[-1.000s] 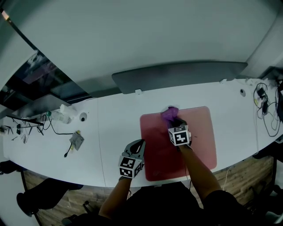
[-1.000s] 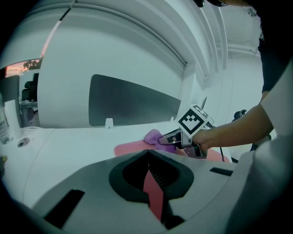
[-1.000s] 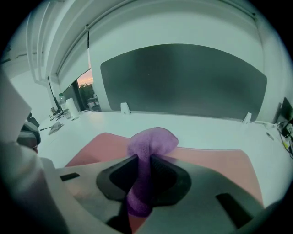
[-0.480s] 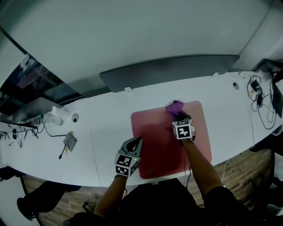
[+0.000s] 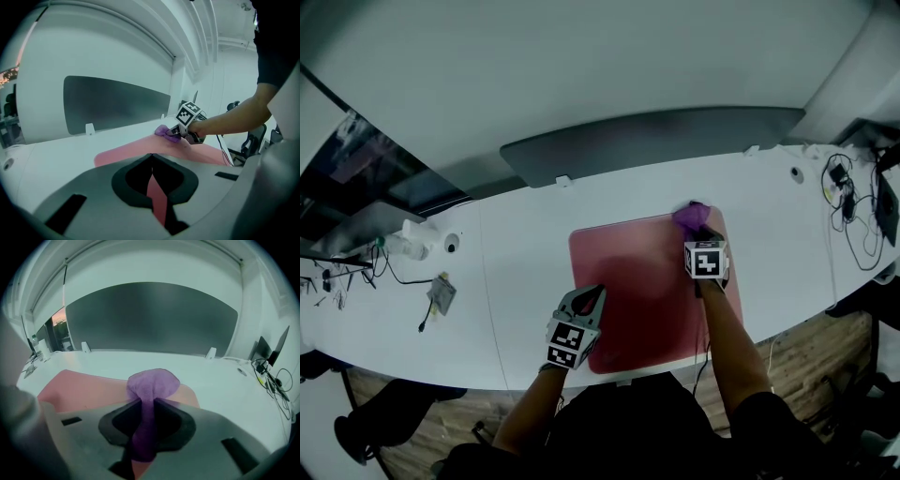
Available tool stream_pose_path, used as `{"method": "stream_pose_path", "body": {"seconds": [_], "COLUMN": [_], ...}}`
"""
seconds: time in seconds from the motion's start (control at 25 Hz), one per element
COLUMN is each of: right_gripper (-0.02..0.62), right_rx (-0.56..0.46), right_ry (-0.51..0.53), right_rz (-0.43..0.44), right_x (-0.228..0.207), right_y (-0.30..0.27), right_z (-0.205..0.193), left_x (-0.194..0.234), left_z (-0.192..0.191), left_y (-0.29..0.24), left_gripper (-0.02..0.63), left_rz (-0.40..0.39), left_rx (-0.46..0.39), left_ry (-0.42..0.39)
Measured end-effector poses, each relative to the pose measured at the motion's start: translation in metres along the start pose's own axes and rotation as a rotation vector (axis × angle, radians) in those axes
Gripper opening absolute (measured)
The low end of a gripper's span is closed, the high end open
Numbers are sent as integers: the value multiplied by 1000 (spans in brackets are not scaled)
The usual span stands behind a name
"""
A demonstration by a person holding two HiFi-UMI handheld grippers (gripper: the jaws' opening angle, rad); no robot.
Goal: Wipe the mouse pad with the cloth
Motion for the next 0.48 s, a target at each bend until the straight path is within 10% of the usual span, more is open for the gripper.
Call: {"method": "stream_pose_path", "body": {"seconds": [0.48], "right_gripper": [89], "right_rx": [15], "right_ry": [20], "right_rz": [-92], "right_x": [-65], "right_y": [-9], "right_z": [-9], "left_x": [1], "left_z": [-2], "left_y": [-12], "left_gripper": [21], "left_rz": [5], "left_rx": [13], "left_ry": [12]}}
Point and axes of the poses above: the fingertips, and each gripper's own axes: y backward along the fingers, x to its left, z out of its top, the point moved 1 cm from there along y, backward along the fingers, and after that the axes turned 6 degrees about -z, right-handed, at the moved point
